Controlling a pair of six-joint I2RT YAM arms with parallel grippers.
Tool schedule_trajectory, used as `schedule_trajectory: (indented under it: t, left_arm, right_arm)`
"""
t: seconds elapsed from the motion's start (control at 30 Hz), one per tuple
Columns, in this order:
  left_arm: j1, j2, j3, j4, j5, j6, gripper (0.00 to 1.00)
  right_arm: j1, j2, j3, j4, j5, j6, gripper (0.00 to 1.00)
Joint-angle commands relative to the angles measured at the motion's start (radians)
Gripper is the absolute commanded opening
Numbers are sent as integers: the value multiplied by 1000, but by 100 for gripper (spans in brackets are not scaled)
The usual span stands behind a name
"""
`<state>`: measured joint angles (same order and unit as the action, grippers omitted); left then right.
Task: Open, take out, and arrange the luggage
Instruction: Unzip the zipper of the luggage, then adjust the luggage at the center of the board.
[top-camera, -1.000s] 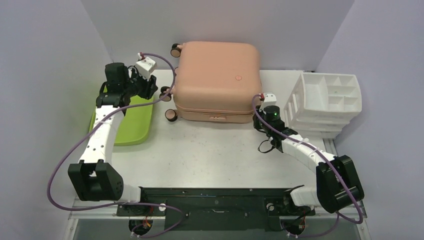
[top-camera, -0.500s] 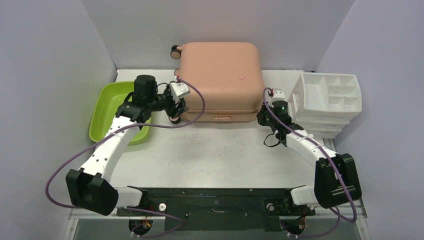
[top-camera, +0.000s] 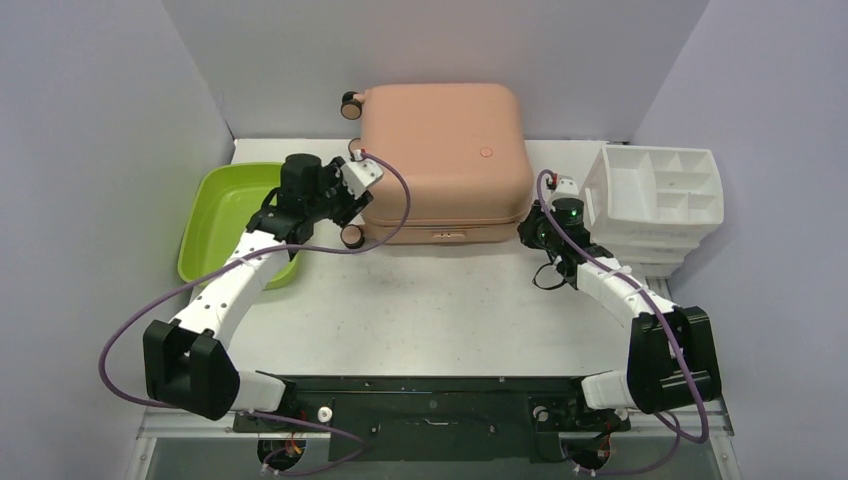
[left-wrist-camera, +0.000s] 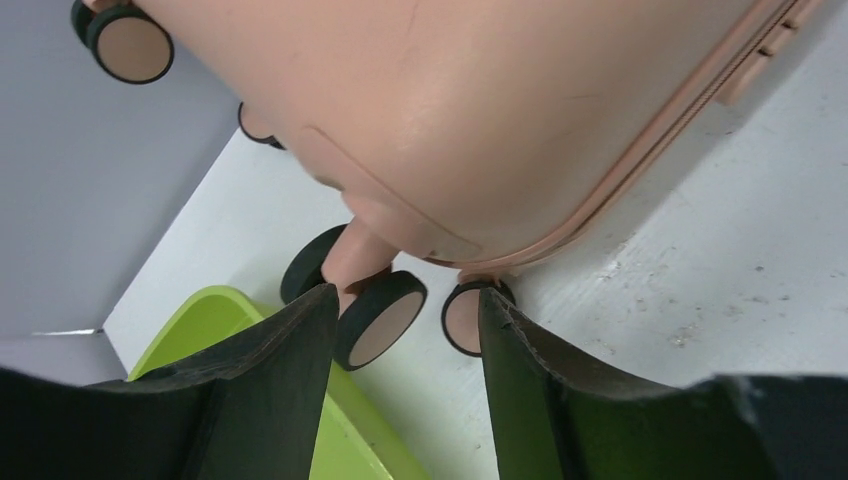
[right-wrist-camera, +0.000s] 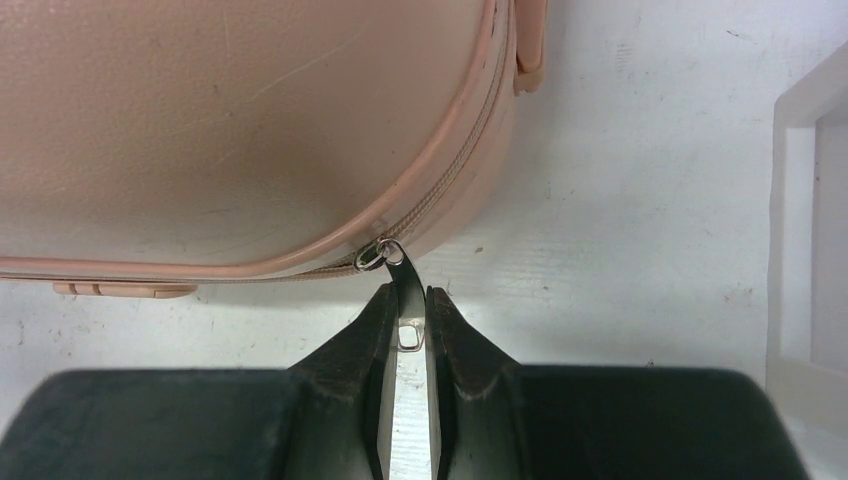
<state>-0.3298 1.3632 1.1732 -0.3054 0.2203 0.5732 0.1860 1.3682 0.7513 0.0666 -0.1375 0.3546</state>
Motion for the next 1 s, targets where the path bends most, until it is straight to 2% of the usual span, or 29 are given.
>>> schedule_trajectory:
  t: [0.0,0.2,0.3,0.5,0.77,0.97]
  left_arm:
    - [53,6,4,81,-33,41,52]
    - [170,88,110,-89,247,178,50]
    - [184,160,182,-195,307,260,49]
    - [193,248,290,-292,467,321,42]
    - [184,378,445,-473,506,420,28]
    - [182,444,521,-583,533,465,27]
  right_arm:
    - [-44,-14,60,61,77,12,7]
    - [-49,-14,55,63,70,11,8]
    - [-53,-13,53,63,69,8,8]
    - [-58,-9,49,65,65,7,8]
    - [-59,-1,55,63,64,9,8]
    - [-59,2,60,65,62,15,8]
